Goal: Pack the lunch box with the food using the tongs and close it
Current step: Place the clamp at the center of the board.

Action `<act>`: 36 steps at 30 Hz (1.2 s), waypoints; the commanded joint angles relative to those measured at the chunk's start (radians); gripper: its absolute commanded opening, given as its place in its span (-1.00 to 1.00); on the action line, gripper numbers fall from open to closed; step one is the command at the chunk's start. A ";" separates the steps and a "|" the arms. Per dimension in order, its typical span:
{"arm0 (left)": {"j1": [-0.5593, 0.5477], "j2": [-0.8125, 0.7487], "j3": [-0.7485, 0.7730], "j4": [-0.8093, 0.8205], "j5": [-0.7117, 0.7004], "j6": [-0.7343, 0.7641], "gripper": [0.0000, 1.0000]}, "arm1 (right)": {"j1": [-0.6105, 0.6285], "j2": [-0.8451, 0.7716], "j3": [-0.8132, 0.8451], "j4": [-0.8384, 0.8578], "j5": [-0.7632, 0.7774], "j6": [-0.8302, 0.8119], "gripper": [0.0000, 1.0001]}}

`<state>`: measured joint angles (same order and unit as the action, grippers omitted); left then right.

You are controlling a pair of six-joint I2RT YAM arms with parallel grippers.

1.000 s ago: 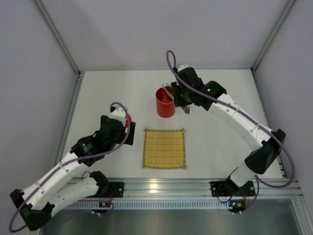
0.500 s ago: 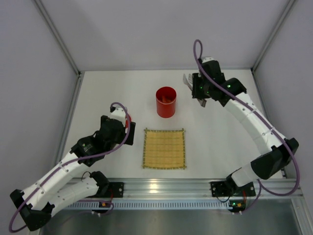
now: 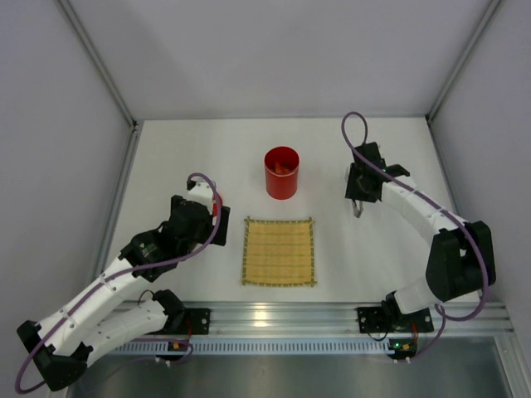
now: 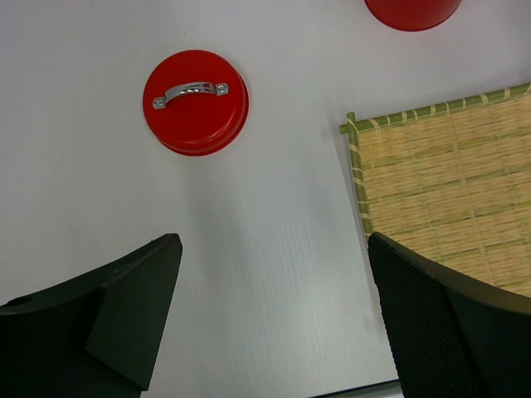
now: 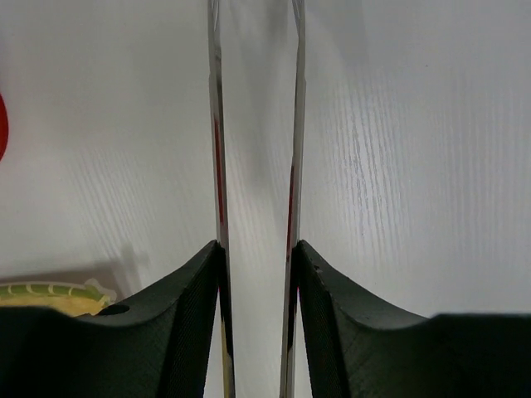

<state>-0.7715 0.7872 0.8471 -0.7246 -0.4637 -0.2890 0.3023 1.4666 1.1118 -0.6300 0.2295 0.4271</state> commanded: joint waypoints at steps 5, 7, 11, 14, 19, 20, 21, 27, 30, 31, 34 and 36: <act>-0.002 -0.016 -0.008 0.036 -0.004 0.005 0.98 | -0.025 0.038 -0.062 0.219 0.014 0.055 -0.17; -0.002 -0.013 -0.006 0.036 -0.004 0.004 0.98 | -0.023 0.038 -0.079 0.228 0.016 0.056 -0.14; -0.002 -0.005 -0.006 0.033 -0.007 0.004 0.98 | -0.023 0.038 -0.112 0.231 0.005 0.058 0.02; -0.002 -0.002 -0.005 0.034 -0.012 -0.001 0.98 | -0.023 0.038 -0.132 0.234 0.004 0.058 0.10; -0.002 0.018 0.003 0.027 -0.018 -0.010 0.98 | -0.023 0.026 -0.164 0.245 -0.010 0.059 0.26; -0.002 0.023 0.004 0.025 -0.020 -0.010 0.98 | -0.023 0.024 -0.167 0.245 -0.010 0.061 0.29; -0.002 0.023 0.009 0.022 -0.021 -0.012 0.98 | -0.023 0.021 -0.171 0.245 -0.010 0.058 0.32; -0.002 0.034 0.021 0.010 -0.029 -0.021 0.98 | -0.023 0.014 -0.191 0.253 -0.022 0.056 0.50; -0.002 0.040 0.029 0.008 -0.033 -0.025 0.98 | -0.022 0.012 -0.205 0.259 -0.024 0.055 0.52; -0.002 0.043 0.035 0.005 -0.036 -0.030 0.98 | -0.023 0.006 -0.208 0.259 -0.030 0.053 0.54; 0.000 0.064 0.059 -0.013 -0.065 -0.067 0.98 | -0.023 -0.034 -0.211 0.254 -0.042 0.058 0.55; 0.001 0.116 0.110 -0.041 -0.123 -0.119 0.98 | -0.023 -0.057 -0.195 0.234 -0.047 0.058 0.55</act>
<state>-0.7715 0.8623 0.8776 -0.7464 -0.5045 -0.3408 0.2977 1.4830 0.8970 -0.4355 0.1967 0.4759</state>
